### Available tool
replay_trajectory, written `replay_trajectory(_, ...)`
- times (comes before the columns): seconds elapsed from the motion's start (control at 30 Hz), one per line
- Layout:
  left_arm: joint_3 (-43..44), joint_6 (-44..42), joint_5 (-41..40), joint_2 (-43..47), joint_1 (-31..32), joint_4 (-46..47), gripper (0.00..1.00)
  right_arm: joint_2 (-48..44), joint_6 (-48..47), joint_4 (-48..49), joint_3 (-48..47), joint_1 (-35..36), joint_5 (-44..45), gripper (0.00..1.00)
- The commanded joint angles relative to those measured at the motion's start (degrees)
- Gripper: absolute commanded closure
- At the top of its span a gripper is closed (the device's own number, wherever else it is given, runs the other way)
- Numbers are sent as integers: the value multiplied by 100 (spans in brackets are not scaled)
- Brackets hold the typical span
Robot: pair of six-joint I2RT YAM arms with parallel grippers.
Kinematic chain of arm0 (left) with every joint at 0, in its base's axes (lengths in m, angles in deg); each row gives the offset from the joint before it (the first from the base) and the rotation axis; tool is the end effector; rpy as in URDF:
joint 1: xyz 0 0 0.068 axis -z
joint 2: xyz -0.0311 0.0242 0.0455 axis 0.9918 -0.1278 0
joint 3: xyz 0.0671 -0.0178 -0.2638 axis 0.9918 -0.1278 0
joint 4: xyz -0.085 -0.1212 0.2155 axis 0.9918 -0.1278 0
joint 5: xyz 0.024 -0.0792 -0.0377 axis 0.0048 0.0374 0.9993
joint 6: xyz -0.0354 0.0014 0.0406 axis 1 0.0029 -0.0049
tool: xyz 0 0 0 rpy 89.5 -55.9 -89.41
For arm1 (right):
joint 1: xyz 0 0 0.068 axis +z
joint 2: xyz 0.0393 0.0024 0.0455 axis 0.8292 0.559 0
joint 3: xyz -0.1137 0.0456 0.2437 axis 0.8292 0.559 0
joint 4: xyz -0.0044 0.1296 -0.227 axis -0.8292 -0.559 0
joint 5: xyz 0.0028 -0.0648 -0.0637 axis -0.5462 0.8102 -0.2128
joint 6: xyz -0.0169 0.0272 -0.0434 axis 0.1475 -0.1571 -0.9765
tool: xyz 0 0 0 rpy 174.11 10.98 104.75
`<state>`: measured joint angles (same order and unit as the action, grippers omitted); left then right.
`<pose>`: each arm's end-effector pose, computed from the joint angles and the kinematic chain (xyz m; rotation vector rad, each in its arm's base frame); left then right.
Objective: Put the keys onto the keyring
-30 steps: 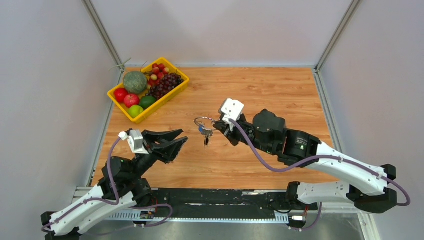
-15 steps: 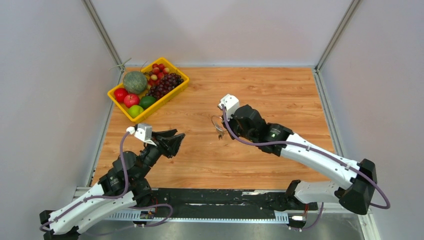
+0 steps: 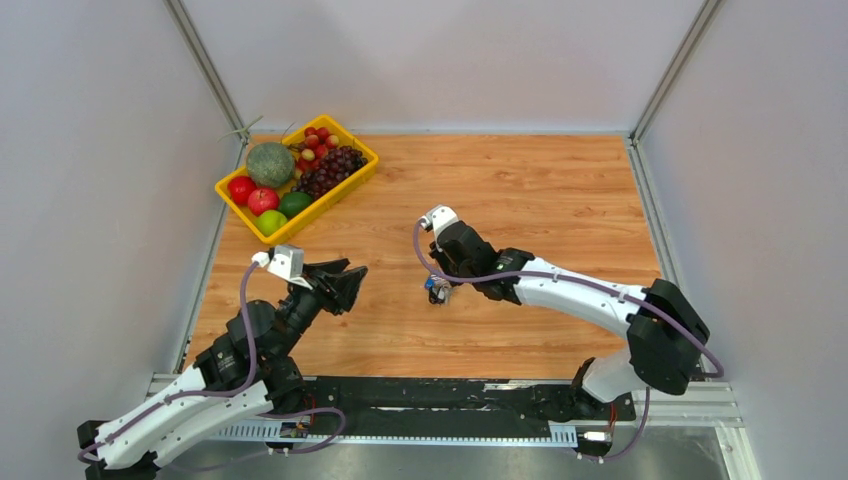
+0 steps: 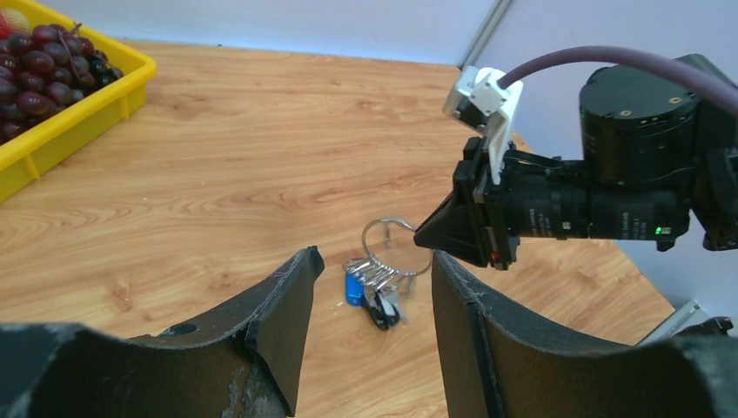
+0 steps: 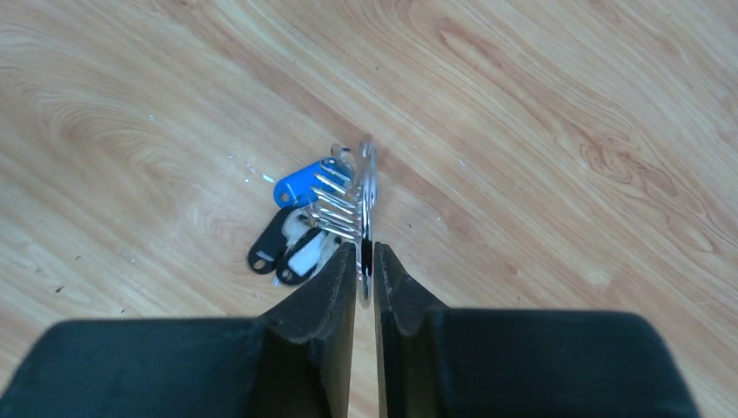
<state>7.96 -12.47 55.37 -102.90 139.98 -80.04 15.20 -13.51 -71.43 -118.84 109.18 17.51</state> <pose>0.0657 -0.0724 0.2986 0.0703 1.5749 -0.7643 0.1926 0.2412 0.2447 -0.8259 2.1853 0.1890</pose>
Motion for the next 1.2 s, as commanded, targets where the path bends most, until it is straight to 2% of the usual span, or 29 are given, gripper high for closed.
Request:
replay_trajectory(0.0, 191, 31, -85, -96, 18, -63, 40, 380, 127, 514, -111, -46, 306, 82)
replay_trajectory(0.3, 203, -48, -102, -221, 17, -55, 37, 467, -13, 719, -405, -50, 624, 72)
replay_trajectory(0.37, 193, -82, -103, -260, 16, -38, 34, 327, -17, 727, -443, -46, 744, 66)
replay_trajectory(0.43, 183, -109, -96, -288, 18, -14, 23, 141, -55, 746, -455, -52, 771, 61)
replay_trajectory(0.47, 177, -114, -90, -305, 21, 12, 17, 28, -66, 756, -447, -48, 777, 56)
replay_trajectory(0.53, 169, -120, -98, -347, 17, 66, 10, -187, -90, 786, -424, -57, 726, 39)
replay_trajectory(0.57, 169, -123, -94, -378, 16, 86, 7, -333, -89, 792, -406, -65, 696, 8)
replay_trajectory(0.6, 169, -125, -93, -399, 21, 123, 4, -447, -89, 793, -390, -82, 663, 1)
replay_trajectory(0.73, 196, -162, -113, -551, 17, 188, 0, -848, -42, 793, -303, -102, 622, 0)
replay_trajectory(1.07, 441, -242, -395, -976, 19, 157, 0, -1755, -155, 775, 133, -106, 660, 0)
replay_trajectory(1.17, 564, -247, -394, -1125, 21, 135, 0, -2006, 219, 804, 285, -106, 1152, 0)
